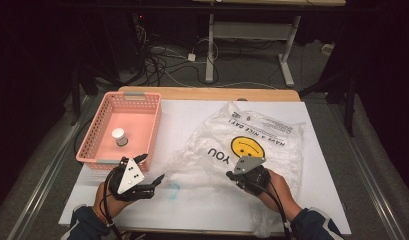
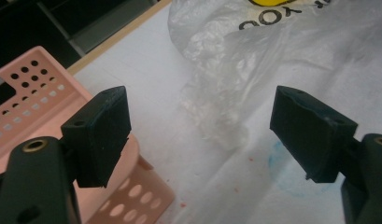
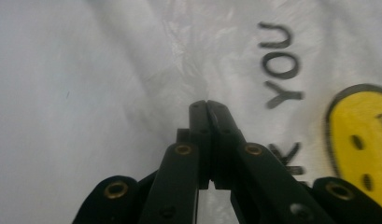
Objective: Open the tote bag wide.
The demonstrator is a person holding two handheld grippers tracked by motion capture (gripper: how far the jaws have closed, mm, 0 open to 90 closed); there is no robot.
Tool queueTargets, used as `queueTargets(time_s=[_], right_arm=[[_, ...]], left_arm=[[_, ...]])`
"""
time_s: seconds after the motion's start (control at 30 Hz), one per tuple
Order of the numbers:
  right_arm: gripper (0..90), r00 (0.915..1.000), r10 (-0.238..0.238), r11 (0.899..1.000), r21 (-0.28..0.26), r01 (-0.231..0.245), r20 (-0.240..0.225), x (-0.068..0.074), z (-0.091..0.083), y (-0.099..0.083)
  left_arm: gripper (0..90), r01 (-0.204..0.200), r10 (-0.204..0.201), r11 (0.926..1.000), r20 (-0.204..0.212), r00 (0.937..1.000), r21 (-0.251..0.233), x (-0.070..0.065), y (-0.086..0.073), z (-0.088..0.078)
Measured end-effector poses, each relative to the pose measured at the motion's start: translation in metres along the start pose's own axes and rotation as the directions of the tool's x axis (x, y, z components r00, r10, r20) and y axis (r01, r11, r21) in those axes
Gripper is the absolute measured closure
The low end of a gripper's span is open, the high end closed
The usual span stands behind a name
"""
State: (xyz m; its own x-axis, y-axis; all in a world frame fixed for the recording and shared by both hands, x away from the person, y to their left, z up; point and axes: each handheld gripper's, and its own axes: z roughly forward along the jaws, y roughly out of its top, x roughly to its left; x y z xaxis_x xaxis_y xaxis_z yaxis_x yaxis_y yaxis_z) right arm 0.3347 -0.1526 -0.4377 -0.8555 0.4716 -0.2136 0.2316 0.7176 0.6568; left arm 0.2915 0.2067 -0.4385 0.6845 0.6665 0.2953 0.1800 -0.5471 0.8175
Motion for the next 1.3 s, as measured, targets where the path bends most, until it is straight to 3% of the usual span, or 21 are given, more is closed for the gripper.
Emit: queueTargets(time_s=[0.17, 0.2, 0.3, 0.37, 0.53, 0.7, 0.8, 0.93, 1.07, 1.17, 1.3], right_arm=[[90.0, 0.9979, 0.021, 0.998, -0.065, -0.016, 0.062, -0.007, -0.006, 0.011], [90.0, 0.995, 0.014, 0.997, -0.08, -0.006, 0.099, -0.009, -0.008, 0.014], [90.0, 0.9942, 0.017, 0.996, -0.091, -0.008, 0.106, -0.014, -0.01, 0.017], [90.0, 0.99, 0.028, 0.994, -0.112, -0.012, 0.138, -0.019, -0.013, 0.02], [90.0, 0.9815, 0.089, 0.975, -0.216, -0.051, 0.169, -0.035, -0.03, 0.031], [90.0, 0.9714, 0.112, 0.954, -0.297, -0.047, 0.209, -0.042, -0.045, 0.045], [90.0, 0.9686, 0.115, 0.946, -0.321, -0.04, 0.22, -0.043, -0.048, 0.05], [90.0, 0.9663, 0.115, 0.939, -0.343, -0.03, 0.23, -0.044, -0.048, 0.057], [90.0, 0.9665, 0.115, 0.936, -0.351, -0.028, 0.229, -0.045, -0.047, 0.059], [90.0, 0.9663, 0.118, 0.935, -0.352, -0.031, 0.229, -0.047, -0.045, 0.059], [90.0, 0.9645, 0.127, 0.932, -0.361, -0.036, 0.231, -0.052, -0.047, 0.059]], left_arm=[[19.8, 0.033, -0.034, 0.9987, -0.021, 0.9992, -0.038, 0.007, 0.003, -0.008], [20.3, 0.036, -0.037, 0.9987, -0.026, 0.999, -0.037, 0.008, 0.003, -0.009], [20.2, 0.044, -0.046, 0.9985, -0.04, 0.9982, -0.032, 0.012, 0.003, -0.01], [20.2, 0.045, -0.047, 0.9983, -0.053, 0.9975, -0.037, 0.015, 0.005, -0.014], [20.1, 0.089, -0.094, 0.9944, -0.099, 0.9906, -0.058, 0.038, 0.014, -0.025], [19.8, 0.138, -0.135, 0.9903, -0.145, 0.9802, 0.013, 0.076, 0.018, -0.027], [18.7, 0.192, -0.181, 0.9795, -0.144, 0.9729, 0.062, 0.099, 0.017, -0.02], [18.7, 0.194, -0.172, 0.9718, -0.161, 0.9718, 0.134, 0.123, 0.018, -0.005], [19.0, 0.219, -0.182, 0.9491, -0.17, 0.9684, 0.227, 0.142, 0.016, 0.016], [21.9, 0.24, -0.194, 0.9174, -0.171, 0.9661, 0.317, 0.156, 0.01, 0.033], [25.3, 0.278, -0.208, 0.8551, -0.201, 0.9572, 0.438, 0.171, 0.001, 0.055]])
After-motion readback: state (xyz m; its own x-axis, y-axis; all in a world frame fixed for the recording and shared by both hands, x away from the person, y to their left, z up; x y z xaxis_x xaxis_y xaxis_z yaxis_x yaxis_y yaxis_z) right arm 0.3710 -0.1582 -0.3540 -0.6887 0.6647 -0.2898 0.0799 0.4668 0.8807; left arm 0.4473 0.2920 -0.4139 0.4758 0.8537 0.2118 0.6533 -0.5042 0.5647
